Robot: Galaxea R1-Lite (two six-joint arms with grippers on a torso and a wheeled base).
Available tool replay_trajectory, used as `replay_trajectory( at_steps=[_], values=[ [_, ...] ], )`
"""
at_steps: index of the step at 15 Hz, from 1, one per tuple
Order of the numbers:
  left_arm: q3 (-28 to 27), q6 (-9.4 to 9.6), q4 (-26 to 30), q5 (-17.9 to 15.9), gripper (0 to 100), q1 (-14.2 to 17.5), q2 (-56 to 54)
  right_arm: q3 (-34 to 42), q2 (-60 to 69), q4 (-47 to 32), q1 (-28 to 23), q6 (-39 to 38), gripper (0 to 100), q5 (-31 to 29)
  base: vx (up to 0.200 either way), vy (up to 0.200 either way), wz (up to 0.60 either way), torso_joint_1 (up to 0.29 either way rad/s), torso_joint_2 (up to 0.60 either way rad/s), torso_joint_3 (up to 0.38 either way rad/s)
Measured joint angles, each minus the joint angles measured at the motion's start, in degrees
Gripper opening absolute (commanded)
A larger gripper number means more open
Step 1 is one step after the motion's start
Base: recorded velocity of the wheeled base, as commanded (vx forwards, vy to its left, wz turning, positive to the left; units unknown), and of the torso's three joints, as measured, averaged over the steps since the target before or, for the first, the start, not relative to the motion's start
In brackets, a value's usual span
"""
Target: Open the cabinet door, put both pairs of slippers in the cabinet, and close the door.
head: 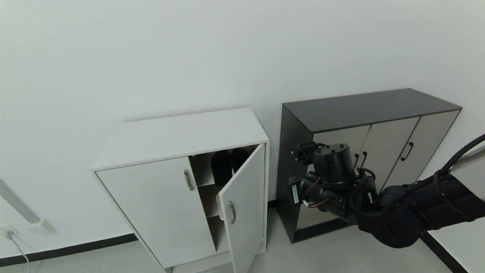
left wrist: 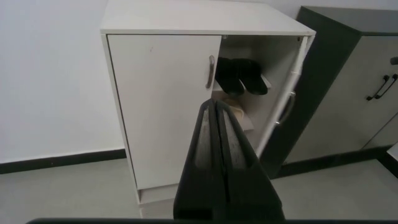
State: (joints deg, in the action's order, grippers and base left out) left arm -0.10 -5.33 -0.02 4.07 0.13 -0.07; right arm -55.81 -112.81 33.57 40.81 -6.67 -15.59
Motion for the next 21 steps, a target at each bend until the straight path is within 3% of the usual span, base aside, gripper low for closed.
replay_trajectory(
  at_steps=[5, 8, 10, 13, 15, 18, 21],
  values=[
    [0.0, -0.02, 0.0, 0.0, 0, 0.0, 0.0, 1.0, 0.1, 0.3, 0.5, -0.1, 0, 2.6, 0.000, 0.000, 0.60, 0.006, 0.00, 0.002],
    [0.0, -0.02, 0.0, 0.0, 0, 0.0, 0.0, 2.0, 0.2, 0.5, 0.3, -0.3, 0, 6.3, 0.000, 0.000, 0.00, 0.000, 0.00, 0.000],
    [0.0, 0.00, 0.0, 0.0, 0, -0.1, 0.0, 4.4, 0.2, 4.9, -0.6, -0.1, 0, 12.8, 0.000, 0.000, 0.00, 0.000, 0.00, 0.000],
    [0.0, 0.00, 0.0, 0.0, 0, 0.0, 0.0, 7.5, -0.1, 9.8, -2.1, 1.4, 0, 15.0, 0.000, 0.000, 0.00, 0.000, 0.00, 0.000],
    [0.0, 0.05, 0.0, 0.0, 0, 0.0, 0.0, 10.7, -0.2, 13.3, -2.6, 2.8, 0, 19.5, 0.000, 0.000, 0.00, 0.000, 0.00, 0.000],
    [0.0, 0.09, 0.0, 0.0, 0, 0.0, 0.0, 17.3, -0.9, 22.9, -3.5, 5.7, 0, 28.4, 0.200, 0.000, 0.00, -0.006, 0.01, 0.002],
    [0.0, 0.16, 0.0, 0.0, 0, 0.0, 0.0, 20.2, -2.9, 26.7, -4.0, 6.4, 0, 29.6, 0.200, 0.000, 0.00, 0.006, 0.00, 0.002]
  ],
)
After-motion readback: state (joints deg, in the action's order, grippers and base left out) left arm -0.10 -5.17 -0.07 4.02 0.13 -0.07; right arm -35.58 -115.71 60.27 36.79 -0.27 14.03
